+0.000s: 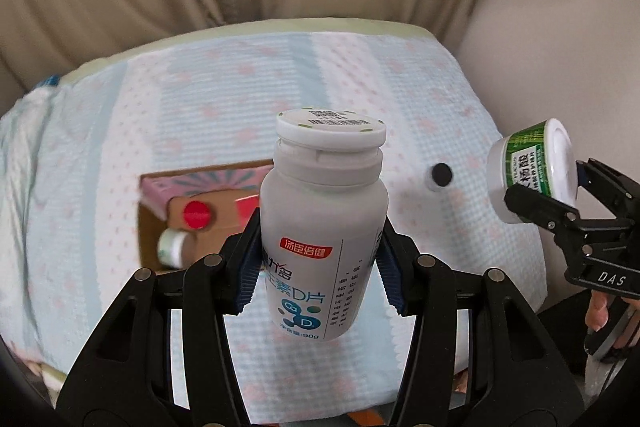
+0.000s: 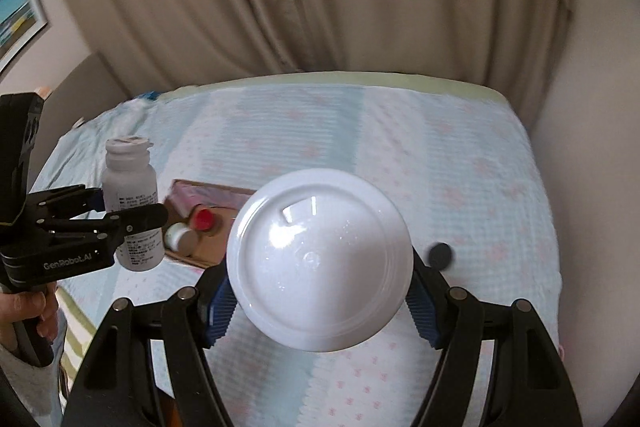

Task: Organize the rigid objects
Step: 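Carry the pill bottle and white jar over the cardboard box with both tools, then release the pill bottle and white jar into the box and lift both tools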

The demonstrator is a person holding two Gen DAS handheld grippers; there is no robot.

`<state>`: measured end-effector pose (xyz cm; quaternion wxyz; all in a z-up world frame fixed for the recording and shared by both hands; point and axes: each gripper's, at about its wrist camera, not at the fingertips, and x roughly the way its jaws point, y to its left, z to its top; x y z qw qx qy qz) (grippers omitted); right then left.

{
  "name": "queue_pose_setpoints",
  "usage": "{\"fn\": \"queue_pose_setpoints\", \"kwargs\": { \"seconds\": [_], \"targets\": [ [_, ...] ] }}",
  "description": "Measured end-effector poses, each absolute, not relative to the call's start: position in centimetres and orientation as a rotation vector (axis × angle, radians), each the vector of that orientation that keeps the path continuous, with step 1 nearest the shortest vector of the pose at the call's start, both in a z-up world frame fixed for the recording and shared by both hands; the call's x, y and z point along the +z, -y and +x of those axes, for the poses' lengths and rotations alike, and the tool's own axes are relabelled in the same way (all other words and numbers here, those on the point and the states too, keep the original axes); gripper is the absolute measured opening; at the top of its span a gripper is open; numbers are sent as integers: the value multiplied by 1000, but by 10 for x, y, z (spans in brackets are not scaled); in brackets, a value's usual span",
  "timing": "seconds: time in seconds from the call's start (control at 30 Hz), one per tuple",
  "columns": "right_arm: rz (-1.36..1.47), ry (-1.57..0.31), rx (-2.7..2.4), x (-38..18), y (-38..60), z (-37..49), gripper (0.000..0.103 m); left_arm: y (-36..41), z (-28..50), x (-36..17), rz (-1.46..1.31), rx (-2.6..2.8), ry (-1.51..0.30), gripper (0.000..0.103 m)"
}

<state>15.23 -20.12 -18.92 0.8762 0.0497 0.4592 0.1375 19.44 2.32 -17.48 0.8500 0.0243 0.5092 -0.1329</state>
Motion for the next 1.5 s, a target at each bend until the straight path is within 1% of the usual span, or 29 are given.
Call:
{"fn": "queue_pose_setpoints", "kwargs": {
  "seconds": [0.17, 0.37, 0.57, 0.7, 1.0, 1.17, 1.37, 1.5],
  "targets": [
    [82, -973, 335, -192, 143, 164, 68, -77, 199, -186, 31, -262, -1077, 48],
    [69, -1014, 330, -208, 85, 186, 68, -137, 217, -206, 2, -282, -1110, 48],
    [94, -1091, 282, -234, 35, 207, 68, -179, 250, -246, 14, -336, -1178, 48],
    [127, -1136, 230, -258, 10, 223, 68, -201, 278, -283, 29, -381, -1242, 47],
    [141, -1250, 163, -324, -34, 256, 68, -226, 328, -343, 21, -419, -1328, 47],
    [110, -1297, 192, -358, -55, 269, 68, -227, 349, -376, 17, -415, -1379, 47],
    [107, -1351, 238, -403, -77, 277, 68, -222, 359, -407, 62, -420, -1431, 47],
    [73, -1380, 292, -426, -90, 277, 68, -221, 366, -419, 80, -422, -1447, 47]
  ]
}}
